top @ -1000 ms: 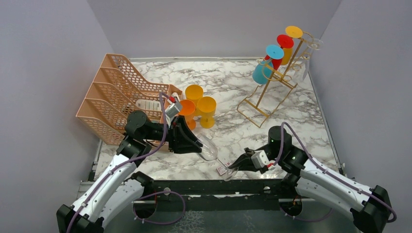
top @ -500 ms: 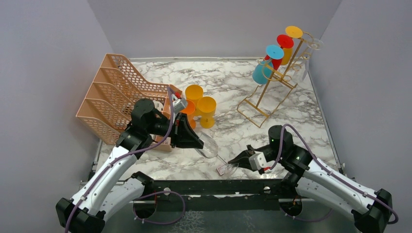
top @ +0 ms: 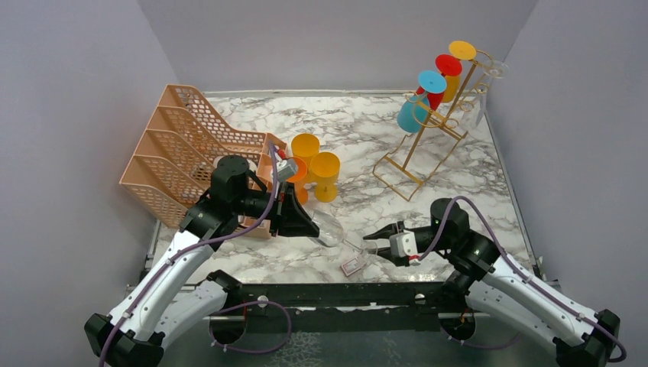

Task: Take the wine glass off the wine glass rack
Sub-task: Place the wine glass at the center of the board.

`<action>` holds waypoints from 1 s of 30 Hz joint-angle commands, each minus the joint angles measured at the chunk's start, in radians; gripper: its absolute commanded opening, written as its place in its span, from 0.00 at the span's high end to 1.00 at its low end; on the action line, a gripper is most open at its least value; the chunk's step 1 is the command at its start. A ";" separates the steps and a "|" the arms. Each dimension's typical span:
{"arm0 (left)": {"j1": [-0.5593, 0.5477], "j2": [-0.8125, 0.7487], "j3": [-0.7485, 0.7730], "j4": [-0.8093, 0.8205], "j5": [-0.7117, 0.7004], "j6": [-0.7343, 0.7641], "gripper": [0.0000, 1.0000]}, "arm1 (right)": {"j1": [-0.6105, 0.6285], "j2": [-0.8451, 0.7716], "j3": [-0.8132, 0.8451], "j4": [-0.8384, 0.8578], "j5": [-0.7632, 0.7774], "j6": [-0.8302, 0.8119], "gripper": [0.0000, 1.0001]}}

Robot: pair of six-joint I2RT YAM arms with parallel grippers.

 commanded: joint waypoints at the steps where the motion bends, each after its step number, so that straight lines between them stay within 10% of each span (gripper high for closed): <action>1: -0.009 -0.013 0.028 -0.090 -0.078 0.038 1.00 | -0.003 -0.047 -0.001 0.081 0.001 0.055 0.61; 17: -0.009 -0.023 0.130 -0.232 -0.373 0.098 1.00 | -0.003 -0.096 0.007 -0.056 -0.151 0.026 0.52; 30: -0.012 0.083 0.132 -0.375 -0.688 0.118 1.00 | -0.003 -0.237 -0.061 0.136 0.046 0.171 0.47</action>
